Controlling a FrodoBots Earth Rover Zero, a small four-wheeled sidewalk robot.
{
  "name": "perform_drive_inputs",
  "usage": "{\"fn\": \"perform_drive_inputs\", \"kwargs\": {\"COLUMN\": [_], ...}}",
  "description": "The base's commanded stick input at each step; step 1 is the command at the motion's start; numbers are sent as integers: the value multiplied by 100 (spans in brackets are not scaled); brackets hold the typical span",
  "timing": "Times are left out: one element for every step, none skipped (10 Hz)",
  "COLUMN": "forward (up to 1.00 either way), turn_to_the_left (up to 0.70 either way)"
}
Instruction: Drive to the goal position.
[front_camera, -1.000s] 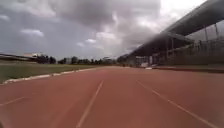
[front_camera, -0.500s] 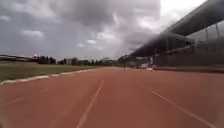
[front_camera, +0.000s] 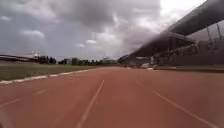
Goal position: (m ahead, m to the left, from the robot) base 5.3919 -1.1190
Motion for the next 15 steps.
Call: {"fn": "perform_drive_inputs", "kwargs": {"forward": [45, 45, 45, 45, 45, 45, 45, 45, 45, 45, 45, 45, 45, 45, 45], "turn_to_the_left": [0, 0, 0, 0, 0, 0, 0, 0, 0, 0, 0, 0, 0, 0, 0]}}
